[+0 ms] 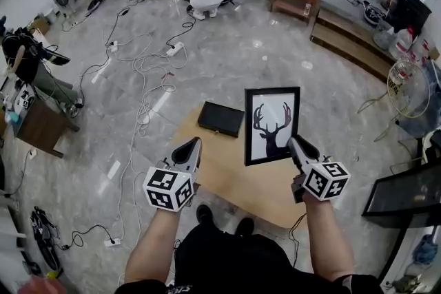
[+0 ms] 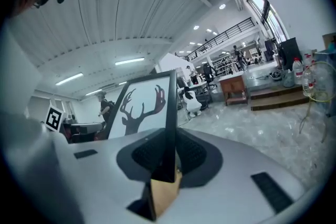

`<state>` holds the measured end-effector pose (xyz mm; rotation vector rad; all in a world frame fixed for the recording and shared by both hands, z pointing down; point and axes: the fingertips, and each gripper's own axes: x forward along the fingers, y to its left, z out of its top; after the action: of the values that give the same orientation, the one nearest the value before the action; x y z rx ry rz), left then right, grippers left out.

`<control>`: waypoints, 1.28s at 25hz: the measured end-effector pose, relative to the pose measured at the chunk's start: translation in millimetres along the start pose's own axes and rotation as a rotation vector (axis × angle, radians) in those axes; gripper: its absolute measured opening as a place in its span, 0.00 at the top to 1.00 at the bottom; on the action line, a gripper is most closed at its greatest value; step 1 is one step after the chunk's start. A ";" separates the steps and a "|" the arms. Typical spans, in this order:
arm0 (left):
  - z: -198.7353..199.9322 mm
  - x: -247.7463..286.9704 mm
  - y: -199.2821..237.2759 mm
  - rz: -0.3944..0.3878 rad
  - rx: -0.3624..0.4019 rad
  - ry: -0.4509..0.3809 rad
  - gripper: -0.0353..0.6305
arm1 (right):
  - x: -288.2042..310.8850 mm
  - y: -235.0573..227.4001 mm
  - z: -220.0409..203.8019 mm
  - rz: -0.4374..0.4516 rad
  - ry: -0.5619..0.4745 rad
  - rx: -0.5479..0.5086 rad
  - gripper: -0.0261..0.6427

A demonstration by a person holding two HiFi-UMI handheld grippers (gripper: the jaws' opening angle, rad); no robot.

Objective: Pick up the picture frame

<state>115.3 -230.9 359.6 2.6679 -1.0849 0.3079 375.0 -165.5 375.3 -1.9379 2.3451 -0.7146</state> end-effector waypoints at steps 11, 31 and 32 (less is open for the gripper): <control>39.3 -33.9 23.3 -0.065 0.081 -0.078 0.94 | -35.1 41.0 31.7 -0.063 -0.128 -0.055 0.86; 42.0 -63.9 42.0 -0.004 0.038 -0.106 0.94 | -44.6 68.3 52.2 -0.029 -0.171 -0.089 0.86; 42.0 -63.7 40.7 -0.006 0.038 -0.105 0.94 | -44.7 68.7 52.2 -0.027 -0.172 -0.089 0.86</control>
<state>46.2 -230.2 307.6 2.7478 -1.1111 0.1911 337.1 -132.4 292.1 -1.9814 2.2888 -0.4321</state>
